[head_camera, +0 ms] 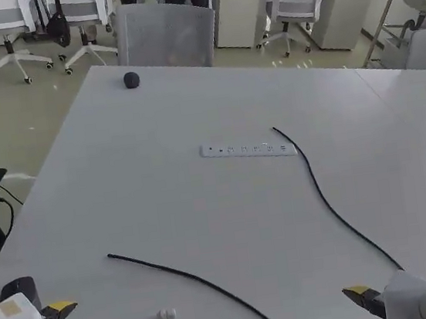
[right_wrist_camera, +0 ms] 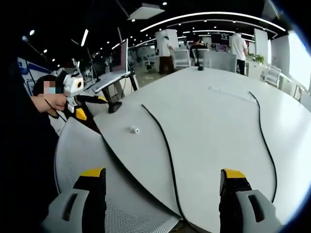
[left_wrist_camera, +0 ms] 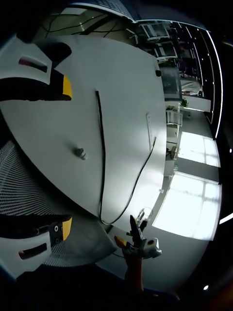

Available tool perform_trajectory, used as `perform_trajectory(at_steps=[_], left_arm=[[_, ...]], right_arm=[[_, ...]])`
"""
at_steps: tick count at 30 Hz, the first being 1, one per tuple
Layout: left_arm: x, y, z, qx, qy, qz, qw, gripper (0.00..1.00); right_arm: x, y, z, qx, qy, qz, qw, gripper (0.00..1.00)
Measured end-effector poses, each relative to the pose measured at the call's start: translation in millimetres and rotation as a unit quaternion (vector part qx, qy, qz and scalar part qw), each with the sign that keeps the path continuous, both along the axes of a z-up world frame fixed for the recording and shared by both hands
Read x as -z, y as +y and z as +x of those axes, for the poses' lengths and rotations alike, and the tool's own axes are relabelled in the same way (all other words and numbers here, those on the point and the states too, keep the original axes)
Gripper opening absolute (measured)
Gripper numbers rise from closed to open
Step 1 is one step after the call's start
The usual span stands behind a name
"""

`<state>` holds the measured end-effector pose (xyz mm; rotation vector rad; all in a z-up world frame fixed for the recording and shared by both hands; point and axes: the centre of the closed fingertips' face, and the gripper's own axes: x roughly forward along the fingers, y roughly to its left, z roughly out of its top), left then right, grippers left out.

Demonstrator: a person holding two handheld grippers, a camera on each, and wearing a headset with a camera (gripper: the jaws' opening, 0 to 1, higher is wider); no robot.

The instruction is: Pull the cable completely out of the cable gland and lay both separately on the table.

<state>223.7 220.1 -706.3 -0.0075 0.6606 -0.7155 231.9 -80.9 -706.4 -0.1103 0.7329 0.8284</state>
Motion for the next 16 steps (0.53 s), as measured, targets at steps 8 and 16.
perform_trajectory(at_steps=[8,16], left_arm=[[1.0,2.0,-4.7,0.000,0.004,0.010,0.9999,0.99],[4.8,-2.1,-8.9,0.006,0.009,0.011,0.9999,0.99]], right_arm=[[9.2,-0.8,-5.7,-0.005,0.014,-0.009,0.9999,0.99],[7.6,-1.0,-7.4,-0.004,0.011,-0.007,0.9999,0.99]])
